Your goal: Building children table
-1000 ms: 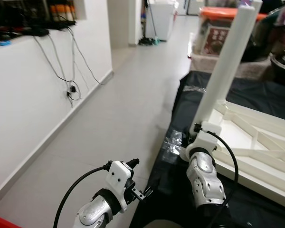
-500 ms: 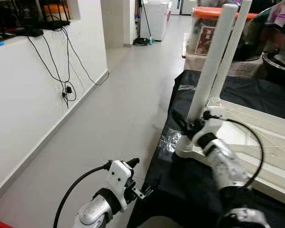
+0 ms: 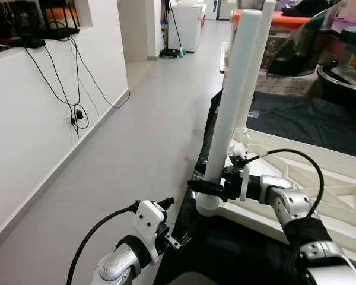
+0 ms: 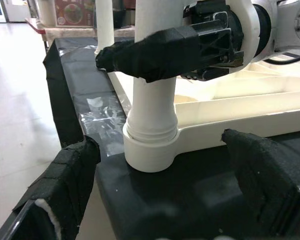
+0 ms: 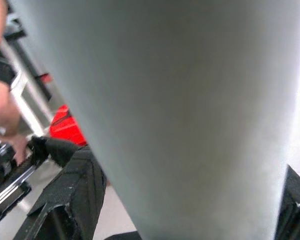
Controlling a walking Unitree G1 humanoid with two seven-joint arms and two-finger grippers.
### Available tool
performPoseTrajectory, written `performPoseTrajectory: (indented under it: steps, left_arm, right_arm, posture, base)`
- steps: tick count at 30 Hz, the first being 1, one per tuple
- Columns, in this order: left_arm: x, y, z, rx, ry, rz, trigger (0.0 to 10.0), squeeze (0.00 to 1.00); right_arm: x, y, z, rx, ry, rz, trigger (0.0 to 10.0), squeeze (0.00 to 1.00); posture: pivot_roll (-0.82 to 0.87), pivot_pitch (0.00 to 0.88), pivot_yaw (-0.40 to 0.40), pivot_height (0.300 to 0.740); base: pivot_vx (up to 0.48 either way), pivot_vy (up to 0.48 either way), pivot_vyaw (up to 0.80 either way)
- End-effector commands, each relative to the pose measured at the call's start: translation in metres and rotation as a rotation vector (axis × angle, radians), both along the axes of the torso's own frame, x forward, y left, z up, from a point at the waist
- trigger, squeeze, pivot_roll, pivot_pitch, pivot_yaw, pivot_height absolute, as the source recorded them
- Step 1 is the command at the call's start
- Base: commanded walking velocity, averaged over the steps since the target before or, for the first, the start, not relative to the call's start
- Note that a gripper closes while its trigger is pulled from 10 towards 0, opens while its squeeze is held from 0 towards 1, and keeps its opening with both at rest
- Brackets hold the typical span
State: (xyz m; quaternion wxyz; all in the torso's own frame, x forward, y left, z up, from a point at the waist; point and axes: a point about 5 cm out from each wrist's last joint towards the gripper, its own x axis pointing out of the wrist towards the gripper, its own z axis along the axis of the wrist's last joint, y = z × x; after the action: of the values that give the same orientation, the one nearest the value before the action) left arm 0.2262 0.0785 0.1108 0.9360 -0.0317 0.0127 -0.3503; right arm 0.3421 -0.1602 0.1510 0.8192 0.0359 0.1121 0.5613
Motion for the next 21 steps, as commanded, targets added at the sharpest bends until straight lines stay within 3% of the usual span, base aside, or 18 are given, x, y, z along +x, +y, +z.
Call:
performPoseTrajectory:
  steps: [1,8,13,15,16,18,19,20,21]
  left_arm:
    - [-0.002,0.002,-0.002,0.008,0.016,0.000,10.0,0.00]
    - [-0.002,0.001,-0.003,0.005,0.019,0.000,10.0,0.00]
    - [-0.003,0.001,-0.003,0.003,0.023,-0.003,10.0,0.00]
    - [-0.003,0.001,-0.004,0.003,0.025,-0.004,10.0,0.00]
    - [-0.003,0.001,-0.004,0.003,0.025,-0.004,10.0,0.00]
    - [-0.002,0.002,-0.004,0.002,0.026,-0.005,10.0,0.00]
    - [-0.002,0.002,-0.004,0.002,0.026,-0.005,10.0,0.00]
    - [-0.002,0.002,-0.004,0.002,0.027,-0.006,10.0,0.00]
    - [-0.002,0.002,-0.004,0.002,0.027,-0.006,10.0,0.00]
  right_arm:
    - [-0.001,0.009,-0.006,-0.048,0.008,0.069,0.0,0.00]
    - [-0.003,0.009,-0.009,-0.066,-0.023,0.068,0.0,0.00]
    - [-0.003,0.006,-0.013,-0.079,-0.072,-0.017,0.0,0.00]
    - [0.009,0.003,-0.018,-0.119,-0.105,-0.297,0.0,0.00]
    - [0.009,0.003,-0.018,-0.119,-0.105,-0.297,0.0,0.00]
    - [0.019,-0.008,-0.026,-0.169,-0.102,-0.654,0.0,0.00]
    - [0.019,-0.008,-0.026,-0.169,-0.102,-0.654,0.0,0.00]
    - [0.022,-0.019,-0.028,-0.189,-0.093,-0.864,0.0,0.00]
    - [0.022,-0.019,-0.028,-0.189,-0.093,-0.864,0.0,0.00]
  posture:
    - [0.09,0.000,-0.030,0.740]
    - [0.09,0.000,-0.031,0.740]
    - [0.09,0.000,-0.031,0.740]
    - [0.08,0.000,-0.029,0.740]
    - [0.08,0.000,-0.029,0.740]
    - [0.08,0.000,-0.027,0.740]
    - [0.08,0.000,-0.027,0.740]
    - [0.08,0.000,-0.026,0.740]
    - [0.08,0.000,-0.026,0.740]
  base:
    - [0.000,0.000,0.00]
    - [0.000,0.000,0.00]
    - [0.000,0.000,0.00]
    - [0.000,0.000,0.00]
    - [0.000,0.000,0.00]
    - [0.000,0.000,0.00]
    - [0.000,0.000,0.00]
    - [0.000,0.000,0.00]
    - [0.000,0.000,0.00]
